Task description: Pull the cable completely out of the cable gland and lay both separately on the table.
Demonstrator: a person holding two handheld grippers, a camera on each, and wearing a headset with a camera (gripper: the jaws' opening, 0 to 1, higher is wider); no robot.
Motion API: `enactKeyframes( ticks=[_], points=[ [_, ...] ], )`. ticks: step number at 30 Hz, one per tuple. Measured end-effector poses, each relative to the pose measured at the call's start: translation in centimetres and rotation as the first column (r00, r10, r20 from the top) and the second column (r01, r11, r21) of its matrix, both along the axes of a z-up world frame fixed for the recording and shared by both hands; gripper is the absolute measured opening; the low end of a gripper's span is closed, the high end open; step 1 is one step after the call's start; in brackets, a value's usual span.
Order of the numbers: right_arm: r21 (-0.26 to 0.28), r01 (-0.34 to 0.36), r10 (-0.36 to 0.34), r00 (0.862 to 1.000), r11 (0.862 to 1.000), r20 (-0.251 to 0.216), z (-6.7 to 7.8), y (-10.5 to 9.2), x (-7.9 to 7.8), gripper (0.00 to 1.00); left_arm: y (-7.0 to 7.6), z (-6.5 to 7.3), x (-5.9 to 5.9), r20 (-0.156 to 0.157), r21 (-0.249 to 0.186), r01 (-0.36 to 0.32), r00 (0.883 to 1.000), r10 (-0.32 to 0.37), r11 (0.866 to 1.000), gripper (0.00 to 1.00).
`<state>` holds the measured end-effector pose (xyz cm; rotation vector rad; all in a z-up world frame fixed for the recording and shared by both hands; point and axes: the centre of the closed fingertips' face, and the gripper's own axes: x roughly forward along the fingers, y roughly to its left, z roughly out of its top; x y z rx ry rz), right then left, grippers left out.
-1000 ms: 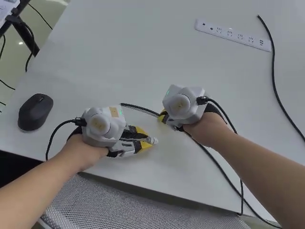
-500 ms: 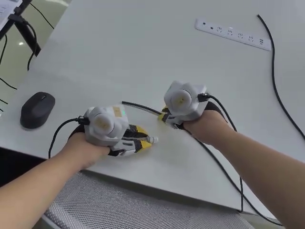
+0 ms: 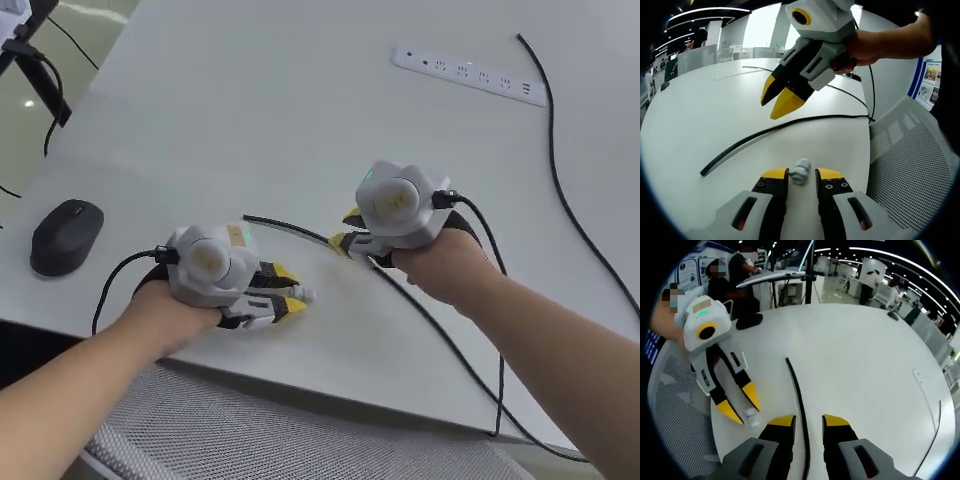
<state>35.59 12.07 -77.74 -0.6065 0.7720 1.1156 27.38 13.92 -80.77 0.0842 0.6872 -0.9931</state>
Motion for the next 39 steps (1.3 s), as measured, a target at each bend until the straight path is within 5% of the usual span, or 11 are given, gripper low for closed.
enactKeyframes(
  ticks=[5, 16, 23, 33, 39],
  points=[
    [0.038, 0.050, -0.050, 0.999, 0.998, 0.001, 1.3, -1.6, 0.1, 0.22, 0.2, 1.0, 0.3, 0.012, 0.006, -0.009, 1.000, 0.009, 1.000, 0.26],
    [0.166, 0.194, -0.190, 0.981, 0.967, -0.037, 4.6, -4.9, -0.5, 0.33, 2.3, 3.9, 0.3, 0.018, -0.015, -0.082, 0.996, 0.082, 0.997, 0.35],
    [0.306, 0.273, -0.264, 0.962, 0.912, -0.074, 7.7, -7.3, -2.3, 0.42, 3.5, 6.9, 0.1, 0.042, -0.054, -0.136, 0.989, 0.138, 0.989, 0.43],
    [0.390, 0.391, -0.377, 0.919, 0.834, -0.116, 9.7, -11.8, -4.4, 0.51, 5.6, 9.8, -1.0, 0.045, -0.106, -0.203, 0.977, 0.208, 0.974, 0.51],
    [0.394, 0.417, -0.402, 0.907, 0.819, -0.125, 9.6, -13.6, -6.1, 0.58, 7.3, 10.2, -1.4, 0.049, -0.112, -0.255, 0.964, 0.262, 0.960, 0.59]
  ],
)
